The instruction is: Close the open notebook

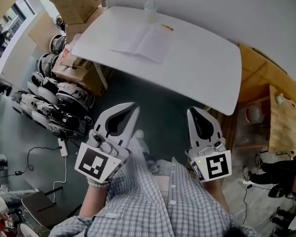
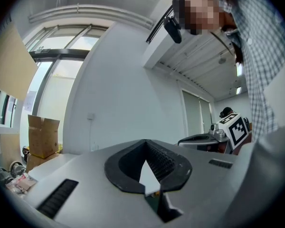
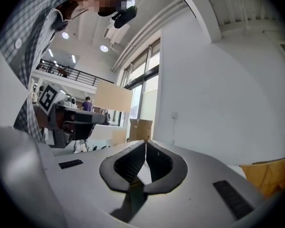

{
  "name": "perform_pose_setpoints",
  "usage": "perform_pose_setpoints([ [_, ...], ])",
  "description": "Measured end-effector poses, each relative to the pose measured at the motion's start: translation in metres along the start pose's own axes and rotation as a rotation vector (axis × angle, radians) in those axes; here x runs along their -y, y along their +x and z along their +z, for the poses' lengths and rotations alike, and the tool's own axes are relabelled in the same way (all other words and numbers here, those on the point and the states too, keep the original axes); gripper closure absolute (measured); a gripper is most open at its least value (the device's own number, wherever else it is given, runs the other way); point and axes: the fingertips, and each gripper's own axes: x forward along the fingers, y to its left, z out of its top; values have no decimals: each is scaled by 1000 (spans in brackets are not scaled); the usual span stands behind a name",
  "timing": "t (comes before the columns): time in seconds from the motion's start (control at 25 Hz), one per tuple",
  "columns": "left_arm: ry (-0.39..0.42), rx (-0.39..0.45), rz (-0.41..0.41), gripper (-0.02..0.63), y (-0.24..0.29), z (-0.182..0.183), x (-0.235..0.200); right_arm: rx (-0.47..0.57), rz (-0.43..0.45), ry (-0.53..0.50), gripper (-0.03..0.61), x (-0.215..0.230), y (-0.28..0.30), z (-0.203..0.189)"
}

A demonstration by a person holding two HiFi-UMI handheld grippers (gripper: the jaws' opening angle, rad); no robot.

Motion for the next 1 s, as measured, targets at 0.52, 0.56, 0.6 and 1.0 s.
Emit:
perform_pose_setpoints([
  [0.52,-4,-18,-69,607,44,-2,-70,-25,-62,2,558,12,72,1],
  [0.56,-6,-19,-67,606,46,-2,-77,-25,-59,1,558,12,79,2],
  [0.6,-8,-15,-66,607,48,-2,-84,-26,-57,0,558,11,86,2],
  [1.0,-17,-1,-69,606,62,-10,-156,-31,-49,-5,558,2,162,-1],
])
